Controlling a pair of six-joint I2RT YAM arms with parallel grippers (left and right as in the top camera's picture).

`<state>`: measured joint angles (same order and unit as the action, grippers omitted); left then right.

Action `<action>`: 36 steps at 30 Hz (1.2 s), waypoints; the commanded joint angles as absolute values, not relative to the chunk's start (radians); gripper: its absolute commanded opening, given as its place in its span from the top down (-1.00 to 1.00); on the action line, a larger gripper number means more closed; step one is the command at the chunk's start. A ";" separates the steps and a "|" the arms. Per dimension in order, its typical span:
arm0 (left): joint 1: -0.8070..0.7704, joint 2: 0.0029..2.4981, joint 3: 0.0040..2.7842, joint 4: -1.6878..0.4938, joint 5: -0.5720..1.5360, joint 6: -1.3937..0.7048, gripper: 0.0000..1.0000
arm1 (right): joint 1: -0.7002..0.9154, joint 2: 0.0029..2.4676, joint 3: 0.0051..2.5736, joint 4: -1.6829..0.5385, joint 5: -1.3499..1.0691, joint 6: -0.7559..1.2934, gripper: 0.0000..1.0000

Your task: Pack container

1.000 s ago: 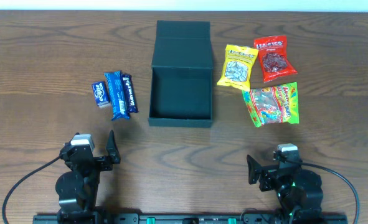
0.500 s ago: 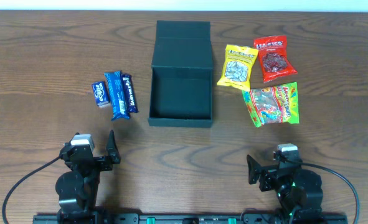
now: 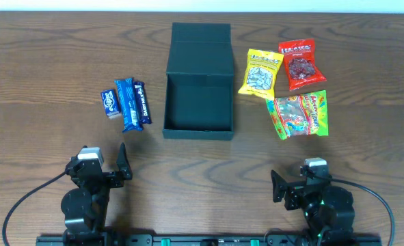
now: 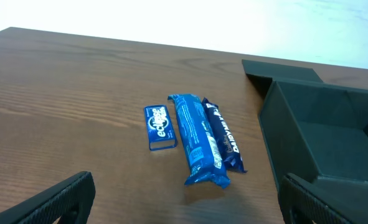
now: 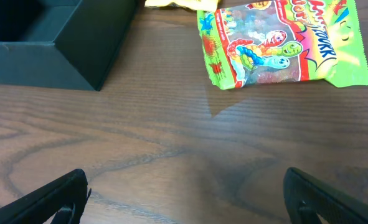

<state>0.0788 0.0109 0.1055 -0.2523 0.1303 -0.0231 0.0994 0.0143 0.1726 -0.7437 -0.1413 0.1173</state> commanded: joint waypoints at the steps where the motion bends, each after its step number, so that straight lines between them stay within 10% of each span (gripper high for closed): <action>1: 0.084 0.004 0.080 -0.257 0.123 -0.026 -0.91 | 0.110 0.006 0.165 -0.745 -0.146 0.103 -0.98; 36: 0.084 0.004 0.080 -0.257 0.123 -0.026 -0.90 | 0.110 0.006 0.165 -0.745 -0.121 0.073 -0.98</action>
<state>0.0788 0.0109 0.1055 -0.2523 0.1303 -0.0231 0.0994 0.0143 0.1726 -0.7437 -0.1406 0.1127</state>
